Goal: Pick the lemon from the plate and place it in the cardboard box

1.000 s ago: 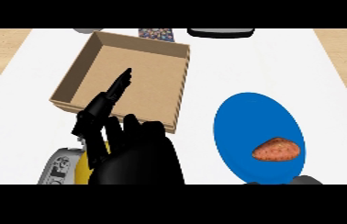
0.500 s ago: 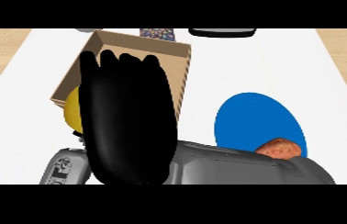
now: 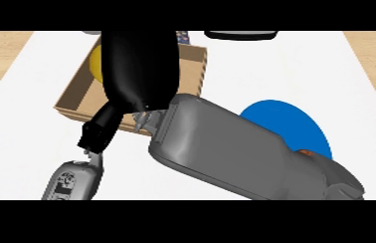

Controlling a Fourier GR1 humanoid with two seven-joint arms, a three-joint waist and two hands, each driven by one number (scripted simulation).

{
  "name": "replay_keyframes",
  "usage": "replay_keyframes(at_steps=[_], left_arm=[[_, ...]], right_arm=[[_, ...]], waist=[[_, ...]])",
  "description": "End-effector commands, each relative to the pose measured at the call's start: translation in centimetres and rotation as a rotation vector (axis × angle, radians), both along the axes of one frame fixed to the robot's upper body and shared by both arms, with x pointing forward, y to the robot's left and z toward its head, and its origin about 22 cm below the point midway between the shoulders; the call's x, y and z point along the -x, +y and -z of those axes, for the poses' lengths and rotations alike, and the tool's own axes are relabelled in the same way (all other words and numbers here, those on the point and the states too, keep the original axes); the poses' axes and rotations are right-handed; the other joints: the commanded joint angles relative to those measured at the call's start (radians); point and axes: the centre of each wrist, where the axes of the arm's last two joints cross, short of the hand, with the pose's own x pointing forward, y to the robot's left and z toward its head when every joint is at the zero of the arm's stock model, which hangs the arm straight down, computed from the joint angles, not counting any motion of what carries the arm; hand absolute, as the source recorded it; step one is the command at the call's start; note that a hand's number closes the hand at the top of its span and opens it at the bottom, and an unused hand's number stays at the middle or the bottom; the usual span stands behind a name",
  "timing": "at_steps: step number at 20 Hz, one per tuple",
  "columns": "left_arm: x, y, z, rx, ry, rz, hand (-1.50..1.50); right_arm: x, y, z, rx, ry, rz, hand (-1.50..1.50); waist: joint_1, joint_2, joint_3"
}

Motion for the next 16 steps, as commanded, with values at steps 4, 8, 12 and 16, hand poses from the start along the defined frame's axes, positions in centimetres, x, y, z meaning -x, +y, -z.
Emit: replay_keyframes(at_steps=[4, 8, 12, 16], left_arm=[[-0.9, 0.2, -0.1, 0.004, -0.025, -0.015, 0.00], [0.8, -1.0, 0.8, -0.001, 0.004, 0.004, 0.00], [-0.2, -1.3, -0.7, -0.002, -0.016, 0.025, 0.00], [-1.4, 0.3, 0.2, -0.013, -0.025, 0.011, 0.00]], right_arm=[[-4.7, -0.1, 4.5, 0.023, 0.044, 0.090, 1.50], [-6.5, -0.9, 7.6, 0.029, 0.100, 0.128, 1.50], [-7.3, -2.1, 8.5, -0.179, 0.229, 0.195, -1.50], [-7.8, -2.4, 10.0, -0.217, 0.309, 0.160, -1.50]], waist=[[0.001, 0.005, 0.000], [0.011, 0.006, 0.000], [0.031, 0.011, 0.001], [0.027, 0.012, 0.000]])
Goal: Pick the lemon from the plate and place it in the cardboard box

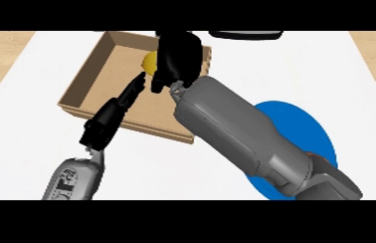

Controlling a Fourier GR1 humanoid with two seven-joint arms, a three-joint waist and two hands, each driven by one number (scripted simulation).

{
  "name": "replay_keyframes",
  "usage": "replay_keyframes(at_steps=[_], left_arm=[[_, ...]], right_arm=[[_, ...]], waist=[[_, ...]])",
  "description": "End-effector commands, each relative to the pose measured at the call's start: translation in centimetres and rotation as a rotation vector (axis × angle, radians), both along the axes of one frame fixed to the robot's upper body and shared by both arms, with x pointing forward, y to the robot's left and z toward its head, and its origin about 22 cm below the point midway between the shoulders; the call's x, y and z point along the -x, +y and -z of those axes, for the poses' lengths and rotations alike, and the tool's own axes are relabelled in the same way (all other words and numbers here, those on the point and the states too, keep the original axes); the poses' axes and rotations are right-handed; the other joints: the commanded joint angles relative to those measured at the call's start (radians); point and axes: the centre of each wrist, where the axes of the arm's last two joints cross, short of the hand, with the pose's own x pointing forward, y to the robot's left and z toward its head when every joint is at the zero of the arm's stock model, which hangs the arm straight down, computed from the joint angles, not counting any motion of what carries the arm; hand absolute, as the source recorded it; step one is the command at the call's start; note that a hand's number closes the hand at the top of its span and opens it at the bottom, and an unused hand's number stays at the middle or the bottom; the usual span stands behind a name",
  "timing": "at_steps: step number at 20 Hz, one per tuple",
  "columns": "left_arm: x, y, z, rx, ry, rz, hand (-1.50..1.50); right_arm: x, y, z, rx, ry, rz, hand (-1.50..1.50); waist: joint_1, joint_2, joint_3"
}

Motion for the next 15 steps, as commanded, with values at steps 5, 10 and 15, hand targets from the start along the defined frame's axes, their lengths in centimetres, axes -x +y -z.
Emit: replay_keyframes(at_steps=[5, 10, 15], left_arm=[[-0.4, 0.6, -0.3, 0.002, -0.012, 0.008, 0.00], [0.5, 1.0, 0.5, 0.005, 0.010, -0.016, 0.00], [0.6, 1.6, 0.7, -0.009, 0.008, -0.025, 0.00]], right_arm=[[-0.6, -1.8, 4.1, -0.256, -0.044, -0.007, -1.50], [-0.9, -3.0, 2.6, -0.534, -0.248, 0.031, -1.50], [-0.5, -5.8, 2.9, -0.754, -0.307, 0.068, -1.50]], waist=[[-0.003, 0.000, 0.001], [-0.011, -0.003, 0.002], [-0.040, -0.008, 0.002]])
